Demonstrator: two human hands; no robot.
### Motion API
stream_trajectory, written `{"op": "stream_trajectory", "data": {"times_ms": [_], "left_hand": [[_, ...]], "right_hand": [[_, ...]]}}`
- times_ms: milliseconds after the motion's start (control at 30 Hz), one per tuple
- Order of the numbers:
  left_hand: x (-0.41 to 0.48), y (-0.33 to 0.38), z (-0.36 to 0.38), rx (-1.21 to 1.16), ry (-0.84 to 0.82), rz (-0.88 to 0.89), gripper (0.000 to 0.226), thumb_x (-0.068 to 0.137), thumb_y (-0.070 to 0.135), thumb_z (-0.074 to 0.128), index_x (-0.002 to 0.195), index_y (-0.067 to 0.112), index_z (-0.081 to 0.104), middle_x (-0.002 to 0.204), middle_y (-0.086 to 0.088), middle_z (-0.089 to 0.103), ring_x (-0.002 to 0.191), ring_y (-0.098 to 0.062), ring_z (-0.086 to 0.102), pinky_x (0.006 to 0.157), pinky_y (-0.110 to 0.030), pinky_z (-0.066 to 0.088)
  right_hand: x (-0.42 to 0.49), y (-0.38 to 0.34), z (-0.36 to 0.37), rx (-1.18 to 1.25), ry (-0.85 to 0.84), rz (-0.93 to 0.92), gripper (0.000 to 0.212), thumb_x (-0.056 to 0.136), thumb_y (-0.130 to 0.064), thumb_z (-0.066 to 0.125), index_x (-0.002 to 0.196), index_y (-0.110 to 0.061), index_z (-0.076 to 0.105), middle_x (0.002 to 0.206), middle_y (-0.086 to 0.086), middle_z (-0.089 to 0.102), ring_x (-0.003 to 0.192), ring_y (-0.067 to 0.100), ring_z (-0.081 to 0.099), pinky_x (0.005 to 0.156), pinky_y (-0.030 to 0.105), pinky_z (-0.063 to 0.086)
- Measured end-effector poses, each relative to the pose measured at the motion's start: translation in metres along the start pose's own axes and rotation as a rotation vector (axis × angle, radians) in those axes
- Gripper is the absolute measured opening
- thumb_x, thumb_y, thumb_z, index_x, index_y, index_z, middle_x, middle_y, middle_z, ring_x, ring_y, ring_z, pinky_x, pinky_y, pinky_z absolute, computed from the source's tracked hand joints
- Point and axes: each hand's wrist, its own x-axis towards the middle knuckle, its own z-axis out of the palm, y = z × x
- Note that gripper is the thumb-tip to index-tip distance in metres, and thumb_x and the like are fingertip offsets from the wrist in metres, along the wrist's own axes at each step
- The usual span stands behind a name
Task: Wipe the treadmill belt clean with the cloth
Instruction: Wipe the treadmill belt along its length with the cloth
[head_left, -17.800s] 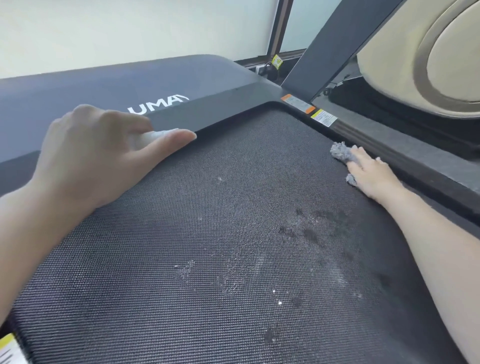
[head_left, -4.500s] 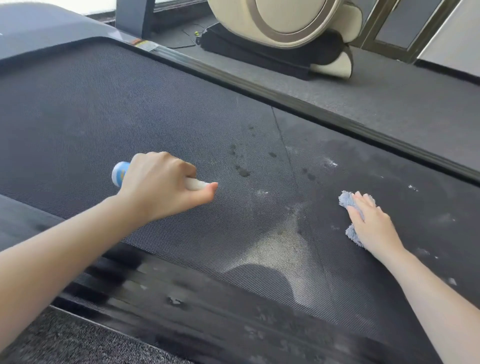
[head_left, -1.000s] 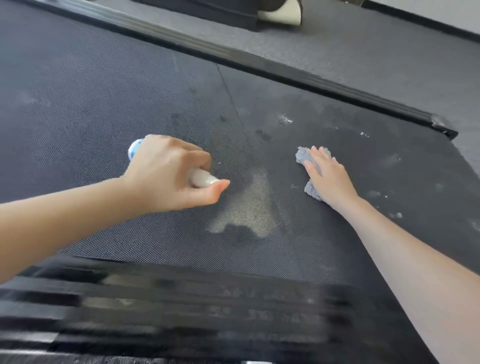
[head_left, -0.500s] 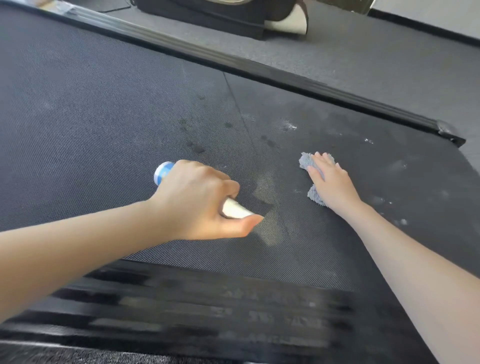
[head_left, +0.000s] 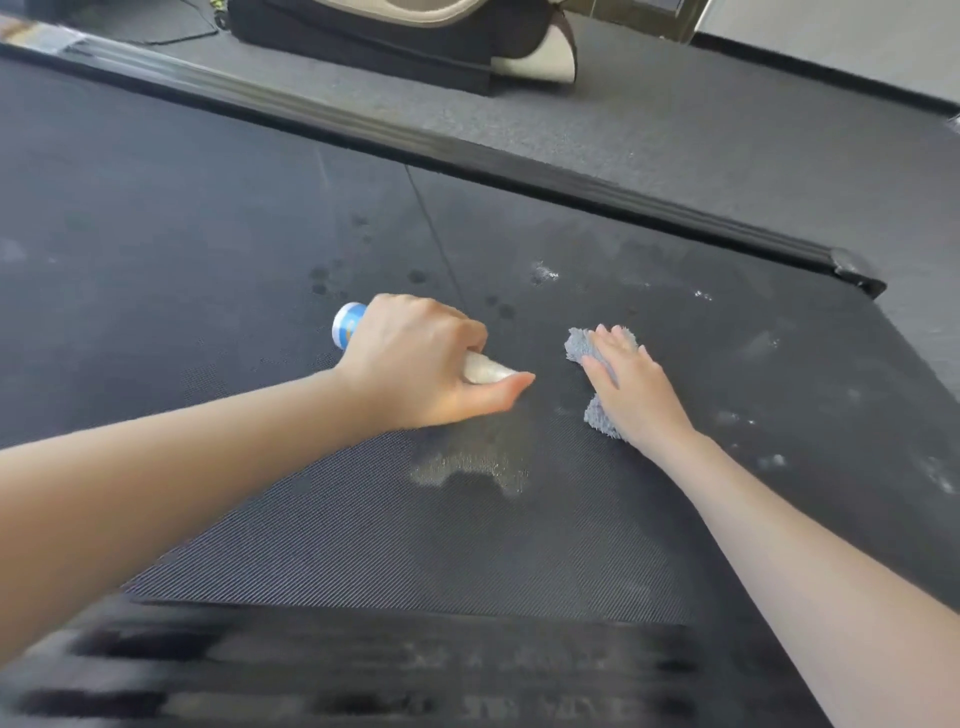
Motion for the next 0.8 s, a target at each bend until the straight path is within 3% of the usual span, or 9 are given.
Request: {"op": "stream_trajectory", "data": {"times_ms": [100, 233, 367, 600, 800], "left_hand": [[0.024, -0.014, 0.016, -0.041, 0.027, -0.047, 0.057, 0.074, 0.068, 0.034, 0.048, 0.017, 0.034, 0.043, 0.005, 0.037, 0.041, -0.022, 0.037, 0.048, -0.018, 0.010], [0.058, -0.030, 0.042, -0.116, 0.111, -0.123, 0.054, 0.077, 0.062, 0.036, 0.048, 0.017, 0.037, 0.044, 0.004, 0.035, 0.043, -0.025, 0.041, 0.047, -0.020, 0.014], [0.085, -0.042, 0.070, -0.085, 0.049, -0.137, 0.066, 0.073, 0.070, 0.024, 0.055, 0.013, 0.051, 0.052, 0.001, 0.050, 0.056, -0.030, 0.055, 0.054, -0.027, 0.027], [0.122, -0.061, 0.095, -0.023, 0.032, -0.140, 0.063, 0.071, 0.075, 0.015, 0.054, 0.018, 0.034, 0.059, -0.002, 0.050, 0.060, -0.028, 0.047, 0.057, -0.030, 0.024], [0.160, -0.075, 0.111, -0.011, 0.008, -0.200, 0.063, 0.072, 0.075, 0.024, 0.058, 0.017, 0.045, 0.063, -0.009, 0.053, 0.072, -0.036, 0.058, 0.061, -0.031, 0.030]], "right_hand": [[-0.003, -0.005, -0.003, 0.014, 0.007, 0.014, 0.046, 0.101, -0.030, 0.030, 0.145, -0.018, 0.027, 0.155, -0.003, 0.018, 0.144, 0.015, 0.005, 0.114, 0.025, 0.003], [-0.004, -0.006, -0.005, 0.032, 0.011, 0.008, 0.047, 0.101, -0.030, 0.031, 0.146, -0.018, 0.025, 0.155, -0.006, 0.016, 0.144, 0.011, 0.003, 0.111, 0.019, 0.001], [-0.001, -0.002, -0.004, 0.042, 0.018, -0.012, 0.047, 0.101, -0.030, 0.032, 0.146, -0.018, 0.024, 0.155, -0.007, 0.016, 0.143, 0.006, 0.002, 0.107, 0.013, -0.005], [0.003, 0.004, -0.001, 0.052, 0.019, -0.050, 0.048, 0.100, -0.032, 0.032, 0.146, -0.019, 0.025, 0.153, -0.011, 0.018, 0.131, -0.011, -0.002, 0.111, 0.015, -0.007], [0.004, 0.003, -0.003, 0.039, 0.022, -0.052, 0.047, 0.100, -0.033, 0.032, 0.146, -0.023, 0.023, 0.148, -0.021, 0.013, 0.127, -0.014, -0.008, 0.095, -0.004, -0.017]]}}
